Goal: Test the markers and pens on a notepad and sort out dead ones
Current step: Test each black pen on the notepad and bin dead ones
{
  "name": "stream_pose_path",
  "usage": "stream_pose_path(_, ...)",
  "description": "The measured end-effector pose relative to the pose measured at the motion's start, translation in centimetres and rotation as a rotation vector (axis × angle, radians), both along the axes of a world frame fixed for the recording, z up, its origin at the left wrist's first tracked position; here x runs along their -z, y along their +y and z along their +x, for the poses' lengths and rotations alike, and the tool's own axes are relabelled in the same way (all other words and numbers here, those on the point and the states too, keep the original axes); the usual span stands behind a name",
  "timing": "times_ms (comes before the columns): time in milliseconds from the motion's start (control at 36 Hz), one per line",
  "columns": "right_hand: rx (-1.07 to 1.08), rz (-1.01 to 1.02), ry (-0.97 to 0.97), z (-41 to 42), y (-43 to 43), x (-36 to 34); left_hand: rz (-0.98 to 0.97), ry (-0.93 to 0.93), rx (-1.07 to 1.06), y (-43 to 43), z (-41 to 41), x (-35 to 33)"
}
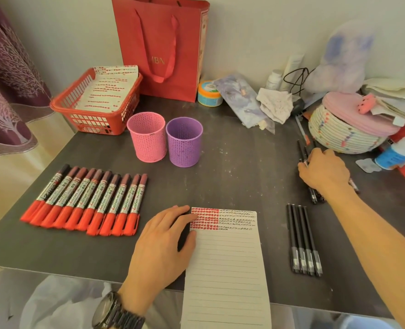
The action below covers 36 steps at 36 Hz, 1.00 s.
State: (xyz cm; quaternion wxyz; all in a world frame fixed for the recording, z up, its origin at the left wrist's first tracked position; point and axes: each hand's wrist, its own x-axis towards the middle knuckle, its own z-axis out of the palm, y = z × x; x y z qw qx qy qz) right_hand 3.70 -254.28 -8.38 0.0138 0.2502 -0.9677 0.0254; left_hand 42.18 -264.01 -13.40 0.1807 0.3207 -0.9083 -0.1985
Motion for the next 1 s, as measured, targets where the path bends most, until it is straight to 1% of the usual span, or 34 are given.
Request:
stream_pose_path(222,0.041,-0.006,-0.005,-0.6,-0.1,0.6,-0.006,0.001,0.003,-0.1,-0.1,0.1)
stream_pose_path(278,0.042,-0.059,-0.008,-0.6,0.1,0.5,-0.009,0.002,0.001,-0.1,-0.1,0.2)
stream_pose_path(361,0.009,-0.219,-0.039,0.0,0.3,0.1,-0.020,0.008,-0.002,-0.1,-0.1,0.3)
stream_pose_path(500,-0.016,-0.573,-0.312,4.3,1.1,-0.8,-0.023,0.014,-0.002,-0.1,-0.1,0.3)
stream_pose_path(667,-0.014,-1.123,-0.729,13.3,3.6,-1.3,-0.029,0.027,-0.004,0.0,-0.1,0.2)
stream_pose_path(722,-0.017,-1.273,-0.884,16.8,5.0,-1.3,-0.027,0.037,0.002,0.1,-0.1,0.1)
stream_pose_path(778,-0.038,-1.333,-1.019,20.1,6.0,-1.1,-0.016,0.048,0.005,0.0,-0.1,0.0)
stream_pose_path(833,-0.088,-1.340,-1.123,22.7,6.6,-0.6,0.011,0.080,0.014,0.0,0.0,-0.3)
stream_pose_path(1000,-0.064,-1.403,-1.286,27.5,7.6,1.5,0.173,0.262,0.044,1.4,0.8,-2.2)
